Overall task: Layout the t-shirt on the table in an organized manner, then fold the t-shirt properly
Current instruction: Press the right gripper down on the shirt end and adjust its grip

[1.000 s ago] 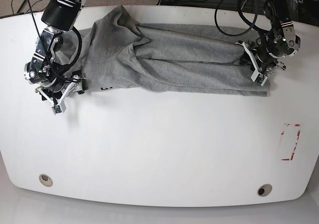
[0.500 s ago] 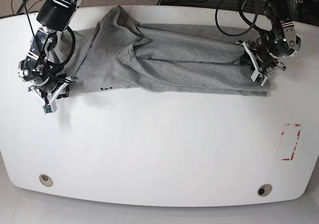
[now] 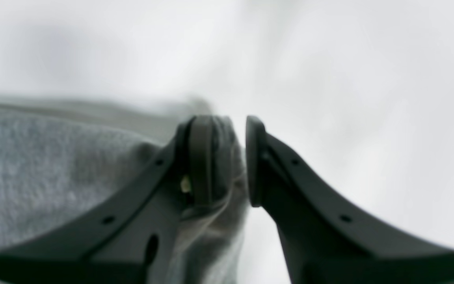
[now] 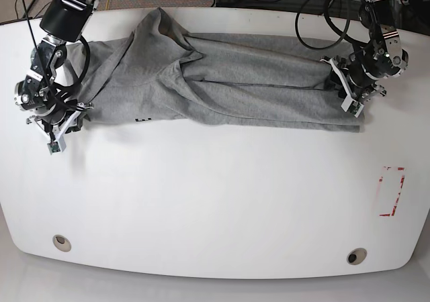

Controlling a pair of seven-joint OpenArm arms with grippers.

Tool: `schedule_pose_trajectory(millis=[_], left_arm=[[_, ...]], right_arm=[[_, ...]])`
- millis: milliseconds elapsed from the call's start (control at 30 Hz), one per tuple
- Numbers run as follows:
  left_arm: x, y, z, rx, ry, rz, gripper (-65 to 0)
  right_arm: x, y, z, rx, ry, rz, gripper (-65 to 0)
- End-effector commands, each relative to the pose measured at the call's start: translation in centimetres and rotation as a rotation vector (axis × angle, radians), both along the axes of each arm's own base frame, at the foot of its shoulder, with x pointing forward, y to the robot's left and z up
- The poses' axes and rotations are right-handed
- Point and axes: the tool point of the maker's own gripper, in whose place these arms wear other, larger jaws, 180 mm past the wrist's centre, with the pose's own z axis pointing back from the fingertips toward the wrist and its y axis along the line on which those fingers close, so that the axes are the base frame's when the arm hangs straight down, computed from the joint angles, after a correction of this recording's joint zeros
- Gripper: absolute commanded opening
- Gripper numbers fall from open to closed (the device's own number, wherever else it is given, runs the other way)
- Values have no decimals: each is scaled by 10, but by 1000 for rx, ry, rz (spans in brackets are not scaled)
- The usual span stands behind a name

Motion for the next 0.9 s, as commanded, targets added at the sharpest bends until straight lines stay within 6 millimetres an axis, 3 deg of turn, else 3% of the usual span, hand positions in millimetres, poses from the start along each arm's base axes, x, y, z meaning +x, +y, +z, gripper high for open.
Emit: schedule_pose_trajectory(millis=[0,567,867], left_arm=[[-24,14,-19,79,126,4,-413],[-24,14,-20,77,129,6,-413],[-23,18,-19,88,129,3,-413]], right_arm=[[12,-12,22,-31,-59,-1,-520],[-1,-41,29,-107,-27,-6,-518],[-21,-57,24,-127,10,-25,-520]])
